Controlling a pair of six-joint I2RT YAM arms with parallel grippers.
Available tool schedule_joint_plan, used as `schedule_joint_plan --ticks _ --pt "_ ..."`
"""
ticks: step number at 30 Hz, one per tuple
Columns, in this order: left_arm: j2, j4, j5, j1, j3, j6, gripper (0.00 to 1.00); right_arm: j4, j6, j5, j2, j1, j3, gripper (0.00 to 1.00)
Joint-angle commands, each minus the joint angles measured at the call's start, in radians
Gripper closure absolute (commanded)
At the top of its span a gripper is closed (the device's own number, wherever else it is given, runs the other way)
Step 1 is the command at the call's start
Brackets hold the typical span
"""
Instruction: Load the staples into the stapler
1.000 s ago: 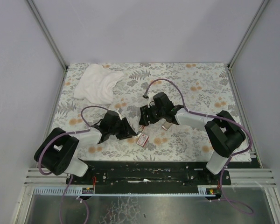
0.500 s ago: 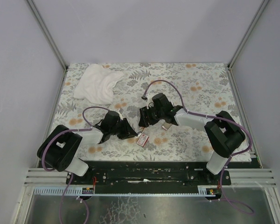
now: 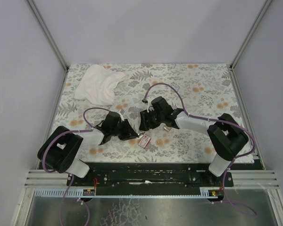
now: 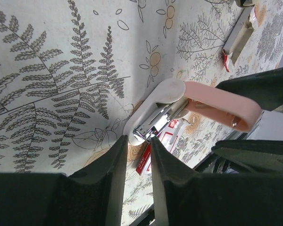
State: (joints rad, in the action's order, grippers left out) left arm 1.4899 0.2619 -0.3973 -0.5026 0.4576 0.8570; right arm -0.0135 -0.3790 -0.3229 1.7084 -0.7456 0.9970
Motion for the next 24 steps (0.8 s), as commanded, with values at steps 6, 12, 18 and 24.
schedule_joint_plan --ticks 6,12,18,24 --pt "0.007 0.028 0.023 0.004 -0.014 -0.009 0.78 0.003 -0.091 0.016 -0.032 -0.044 -0.002 0.35" --pt "-0.038 -0.012 0.057 0.004 -0.01 -0.032 0.78 0.002 -0.097 0.025 -0.063 -0.044 -0.002 0.27" --pt "-0.07 -0.032 0.071 0.004 -0.01 -0.042 0.77 -0.011 -0.115 0.007 -0.074 -0.044 0.0 0.24" --pt "-0.045 0.0 0.045 0.004 -0.017 -0.032 0.77 -0.008 -0.143 0.007 -0.066 -0.044 -0.01 0.28"
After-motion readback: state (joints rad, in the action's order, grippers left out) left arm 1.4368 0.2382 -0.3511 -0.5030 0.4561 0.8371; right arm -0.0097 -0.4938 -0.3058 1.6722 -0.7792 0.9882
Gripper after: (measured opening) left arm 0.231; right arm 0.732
